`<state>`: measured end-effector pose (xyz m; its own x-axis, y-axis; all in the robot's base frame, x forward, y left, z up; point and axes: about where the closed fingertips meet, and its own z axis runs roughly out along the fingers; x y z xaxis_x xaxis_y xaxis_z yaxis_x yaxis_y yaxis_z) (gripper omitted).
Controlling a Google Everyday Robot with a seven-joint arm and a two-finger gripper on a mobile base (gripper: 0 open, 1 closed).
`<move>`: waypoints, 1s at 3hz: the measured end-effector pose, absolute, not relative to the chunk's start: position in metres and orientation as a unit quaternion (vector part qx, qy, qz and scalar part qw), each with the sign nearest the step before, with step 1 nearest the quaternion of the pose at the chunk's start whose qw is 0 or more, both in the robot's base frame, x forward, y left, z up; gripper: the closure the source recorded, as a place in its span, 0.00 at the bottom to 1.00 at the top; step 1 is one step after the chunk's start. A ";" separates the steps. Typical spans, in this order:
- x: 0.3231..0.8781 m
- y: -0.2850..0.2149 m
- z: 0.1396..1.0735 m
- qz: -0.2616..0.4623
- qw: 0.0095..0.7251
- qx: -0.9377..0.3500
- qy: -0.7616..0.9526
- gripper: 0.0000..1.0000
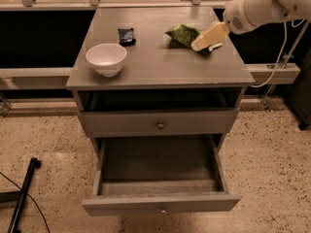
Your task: Place green jalapeno chip bag into middle drawer
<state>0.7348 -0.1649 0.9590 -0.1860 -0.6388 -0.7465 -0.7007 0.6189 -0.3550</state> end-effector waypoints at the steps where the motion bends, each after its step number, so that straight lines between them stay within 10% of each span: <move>1: 0.757 -0.158 0.939 0.015 0.498 -0.411 0.763 0.00; 3: 0.805 -0.155 0.907 0.042 0.519 -0.344 0.781 0.00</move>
Offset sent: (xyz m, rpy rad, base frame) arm 0.0780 0.0070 -0.0555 0.1227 -0.1194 -0.1703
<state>0.8053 -0.1553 0.9066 -0.2236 -0.4938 -0.8403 -0.5811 0.7597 -0.2919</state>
